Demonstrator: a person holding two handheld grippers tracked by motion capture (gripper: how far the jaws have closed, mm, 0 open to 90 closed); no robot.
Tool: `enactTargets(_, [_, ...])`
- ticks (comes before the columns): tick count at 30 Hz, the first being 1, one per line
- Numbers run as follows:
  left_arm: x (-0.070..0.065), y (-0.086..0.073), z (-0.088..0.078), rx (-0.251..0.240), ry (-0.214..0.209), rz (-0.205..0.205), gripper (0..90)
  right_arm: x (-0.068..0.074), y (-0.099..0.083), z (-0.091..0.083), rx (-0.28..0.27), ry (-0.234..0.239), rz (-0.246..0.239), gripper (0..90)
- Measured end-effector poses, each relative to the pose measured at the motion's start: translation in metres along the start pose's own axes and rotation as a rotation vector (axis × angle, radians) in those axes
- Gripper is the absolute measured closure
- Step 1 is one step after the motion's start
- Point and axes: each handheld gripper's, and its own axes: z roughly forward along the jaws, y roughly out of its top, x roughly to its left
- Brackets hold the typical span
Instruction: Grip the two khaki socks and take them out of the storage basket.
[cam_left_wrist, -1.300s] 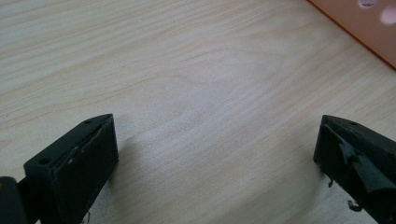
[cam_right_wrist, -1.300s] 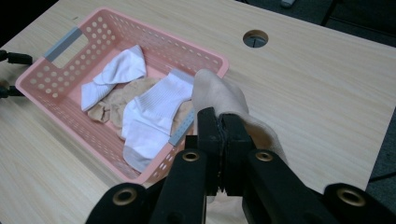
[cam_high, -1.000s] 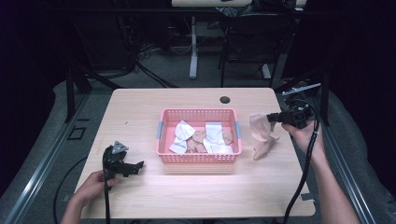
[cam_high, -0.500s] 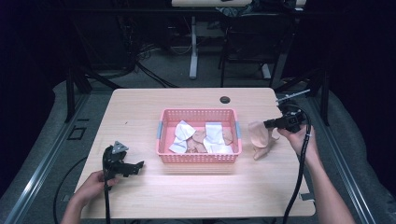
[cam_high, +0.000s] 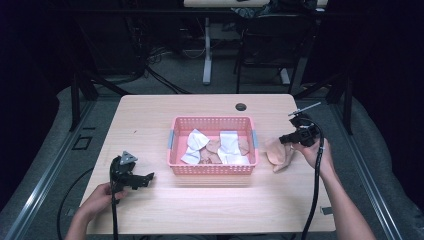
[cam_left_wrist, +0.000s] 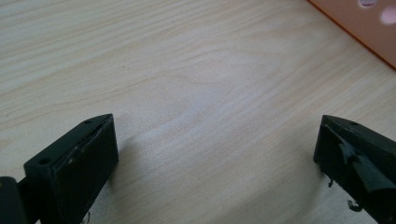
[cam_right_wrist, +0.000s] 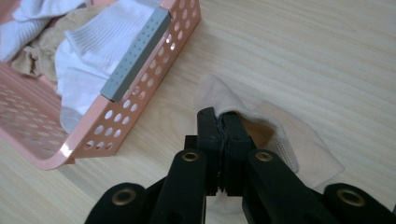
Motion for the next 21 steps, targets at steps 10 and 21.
enactTargets(10, [0.0,0.0,0.0,-0.001,0.0,0.0,0.0,-0.006,-0.003,0.011,0.022,0.002,0.014,88.0])
enactTargets(21, [0.0,0.0,0.0,0.0,0.0,0.0,0.0,-0.007,-0.003,0.003,-0.013,0.008,0.03,59.2])
